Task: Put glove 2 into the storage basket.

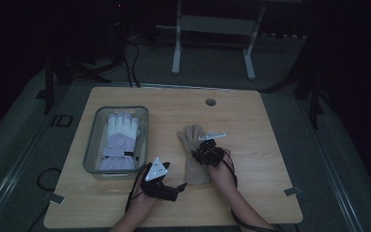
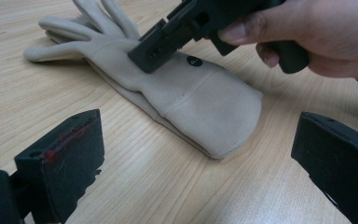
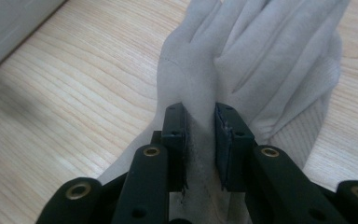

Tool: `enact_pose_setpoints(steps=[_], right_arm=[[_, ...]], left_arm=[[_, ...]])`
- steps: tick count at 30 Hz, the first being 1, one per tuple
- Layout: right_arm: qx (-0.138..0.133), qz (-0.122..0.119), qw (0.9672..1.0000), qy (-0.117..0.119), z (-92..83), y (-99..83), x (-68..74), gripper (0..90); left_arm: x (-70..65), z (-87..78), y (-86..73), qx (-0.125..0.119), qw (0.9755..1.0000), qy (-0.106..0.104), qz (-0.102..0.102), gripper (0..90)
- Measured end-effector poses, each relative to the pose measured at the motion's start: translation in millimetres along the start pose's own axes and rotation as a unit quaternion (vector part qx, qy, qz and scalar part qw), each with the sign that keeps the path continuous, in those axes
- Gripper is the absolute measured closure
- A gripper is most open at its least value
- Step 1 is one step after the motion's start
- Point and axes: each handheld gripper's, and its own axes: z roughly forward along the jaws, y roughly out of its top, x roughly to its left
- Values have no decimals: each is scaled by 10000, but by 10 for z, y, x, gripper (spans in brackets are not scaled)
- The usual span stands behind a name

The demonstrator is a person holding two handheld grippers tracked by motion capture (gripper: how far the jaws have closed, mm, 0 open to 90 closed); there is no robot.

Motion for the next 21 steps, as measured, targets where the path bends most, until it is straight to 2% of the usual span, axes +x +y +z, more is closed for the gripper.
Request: enact_pose_setpoints(steps=[2,7,11,15,17,19,21], right_arm=[[-15,9,10000,41,-5,2,-7,730],[-114,-57,9998,151,-81,39,-14,567],[-248,-42,9995,192,-135,49,-50,526],[-492,-60,9986,178,-283,87,-178,490],[-542,19,9982,245,-340,116,-250,406],[-571,100,9982,128,-382,142,-310,279],[-547,29,9983,186,-400,155,-356,170]], left_arm=[[1,4,-1,0,10000,-5,-8,27],[-4,8,-1,7,10000,-10,-7,26],[-9,13,0,26,10000,19,24,26],[-17,27,9,41,10000,38,44,27],[-25,35,16,9,9999,82,67,28],[-31,46,26,-12,9999,93,98,32],[-39,62,34,-22,9999,103,122,33]])
